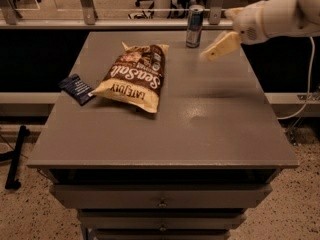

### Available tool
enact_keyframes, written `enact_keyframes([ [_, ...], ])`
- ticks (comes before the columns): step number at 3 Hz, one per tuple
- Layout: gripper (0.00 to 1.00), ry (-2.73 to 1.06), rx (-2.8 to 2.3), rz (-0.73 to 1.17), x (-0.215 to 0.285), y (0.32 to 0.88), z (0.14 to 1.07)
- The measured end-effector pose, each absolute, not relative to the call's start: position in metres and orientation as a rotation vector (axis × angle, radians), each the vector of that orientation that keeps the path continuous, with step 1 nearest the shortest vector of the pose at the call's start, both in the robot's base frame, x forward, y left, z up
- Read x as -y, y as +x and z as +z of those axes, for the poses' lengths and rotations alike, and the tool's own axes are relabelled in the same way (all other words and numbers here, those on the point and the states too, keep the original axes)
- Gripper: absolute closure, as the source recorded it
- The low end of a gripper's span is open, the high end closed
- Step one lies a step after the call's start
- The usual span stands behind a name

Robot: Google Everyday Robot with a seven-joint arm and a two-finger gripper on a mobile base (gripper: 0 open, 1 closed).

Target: Move brown chip bag near rxbar blueberry

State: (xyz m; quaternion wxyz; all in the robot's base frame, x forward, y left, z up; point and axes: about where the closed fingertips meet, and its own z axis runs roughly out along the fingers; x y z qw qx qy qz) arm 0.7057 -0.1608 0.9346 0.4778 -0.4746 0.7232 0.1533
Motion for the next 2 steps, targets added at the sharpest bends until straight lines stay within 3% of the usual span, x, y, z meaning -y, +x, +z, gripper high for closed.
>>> enact_keyframes([
  [1,0.0,-0.933,-1.769,0.319,0.267,0.697,0.933],
  [2,0.0,-0.889,-1.779,0.307,0.293,0.689,0.932],
])
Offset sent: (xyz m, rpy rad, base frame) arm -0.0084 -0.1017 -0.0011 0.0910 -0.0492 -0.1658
